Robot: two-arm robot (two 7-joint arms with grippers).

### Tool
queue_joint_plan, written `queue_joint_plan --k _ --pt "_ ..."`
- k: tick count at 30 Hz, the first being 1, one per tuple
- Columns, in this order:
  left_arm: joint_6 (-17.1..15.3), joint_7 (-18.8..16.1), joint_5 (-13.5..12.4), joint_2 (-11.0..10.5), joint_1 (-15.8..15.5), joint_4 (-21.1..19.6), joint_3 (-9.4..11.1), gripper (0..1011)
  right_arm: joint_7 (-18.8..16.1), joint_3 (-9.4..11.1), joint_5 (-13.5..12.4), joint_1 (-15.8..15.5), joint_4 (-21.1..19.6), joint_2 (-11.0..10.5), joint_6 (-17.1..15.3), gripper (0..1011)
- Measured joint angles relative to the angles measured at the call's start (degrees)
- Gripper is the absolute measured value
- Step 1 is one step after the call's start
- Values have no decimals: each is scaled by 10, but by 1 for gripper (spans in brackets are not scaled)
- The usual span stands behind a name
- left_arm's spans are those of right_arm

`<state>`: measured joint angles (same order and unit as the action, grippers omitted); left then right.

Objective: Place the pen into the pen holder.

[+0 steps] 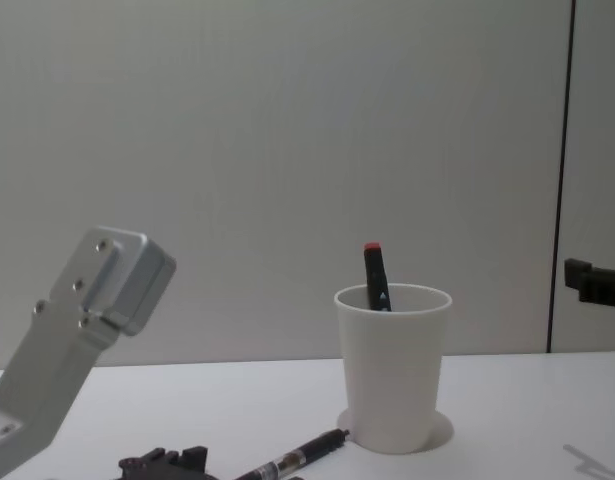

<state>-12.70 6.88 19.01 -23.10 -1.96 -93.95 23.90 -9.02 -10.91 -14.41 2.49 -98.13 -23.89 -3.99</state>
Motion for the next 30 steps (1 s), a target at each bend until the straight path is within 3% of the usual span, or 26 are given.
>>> queue_joint_plan --k 3,11,16,18,20,22,30 --pt "-1 1 1 0 0 0 0 994 0 0 0 0 0 0 0 1003" --pt "-1 3 3 1 0 0 -1 817 0 0 0 0 0 0 0 1003" --pt "-2 3 4 1 0 0 -1 676 0 0 0 0 0 0 0 1003" --pt "-2 3 4 1 0 0 -1 564 0 0 0 0 0 0 0 1004" --pt "-2 3 4 1 0 0 -1 545 0 0 0 0 0 0 0 1003" --pt "-2 4 4 1 0 0 -1 445 0 0 0 0 0 0 0 1003" --pt "-2 4 5 2 0 0 -1 225 0 0 0 0 0 0 0 1003"
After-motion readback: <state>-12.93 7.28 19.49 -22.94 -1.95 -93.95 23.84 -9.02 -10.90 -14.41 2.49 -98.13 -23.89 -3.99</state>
